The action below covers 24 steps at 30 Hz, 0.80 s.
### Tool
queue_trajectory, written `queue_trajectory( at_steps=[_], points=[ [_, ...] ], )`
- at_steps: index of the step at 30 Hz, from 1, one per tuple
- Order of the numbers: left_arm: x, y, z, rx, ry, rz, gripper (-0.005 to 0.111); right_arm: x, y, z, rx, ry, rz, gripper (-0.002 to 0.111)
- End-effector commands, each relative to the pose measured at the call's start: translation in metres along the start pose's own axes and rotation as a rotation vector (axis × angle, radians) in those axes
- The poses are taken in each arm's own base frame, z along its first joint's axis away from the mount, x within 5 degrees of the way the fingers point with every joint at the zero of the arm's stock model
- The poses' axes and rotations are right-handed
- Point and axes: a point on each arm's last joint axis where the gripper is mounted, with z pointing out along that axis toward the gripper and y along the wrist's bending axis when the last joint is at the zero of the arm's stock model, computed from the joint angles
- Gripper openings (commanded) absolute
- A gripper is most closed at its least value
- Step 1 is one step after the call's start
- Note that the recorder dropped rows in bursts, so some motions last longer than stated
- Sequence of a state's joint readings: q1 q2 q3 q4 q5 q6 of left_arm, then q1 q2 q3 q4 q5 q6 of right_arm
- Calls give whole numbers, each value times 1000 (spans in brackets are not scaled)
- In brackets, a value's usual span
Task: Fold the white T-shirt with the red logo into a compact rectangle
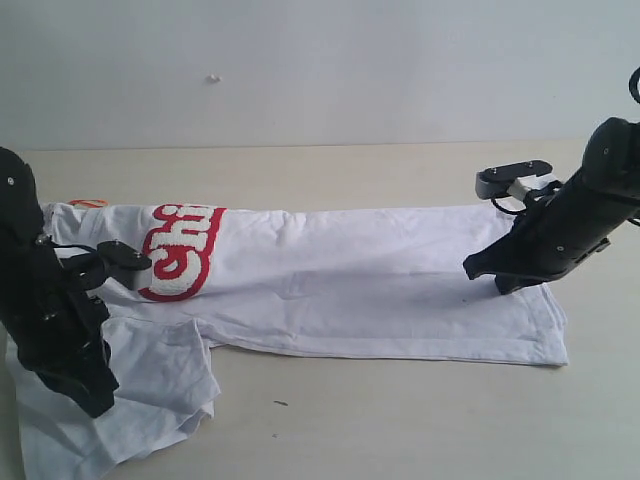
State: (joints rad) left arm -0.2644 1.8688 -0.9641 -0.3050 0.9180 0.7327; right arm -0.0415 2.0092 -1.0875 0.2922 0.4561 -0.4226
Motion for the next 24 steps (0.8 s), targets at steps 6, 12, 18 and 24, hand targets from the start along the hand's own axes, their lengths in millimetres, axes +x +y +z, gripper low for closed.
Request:
queue_trajectory(
  at_steps=[6,12,18,24],
  points=[
    [-4,0,-10,-86,-115,-4,0,-13,2,-40,30,-123,-16,0],
    [-4,-5,-23,-100,-168,-6,0,2,6,-58,21,-7,-35,0],
    [-5,-13,-51,-166,-298,0,0,22,-6,-46,161,21,16,0],
    [-4,-21,-61,-145,-366,-2,0,28,-8,-18,146,76,40,0]
  ],
)
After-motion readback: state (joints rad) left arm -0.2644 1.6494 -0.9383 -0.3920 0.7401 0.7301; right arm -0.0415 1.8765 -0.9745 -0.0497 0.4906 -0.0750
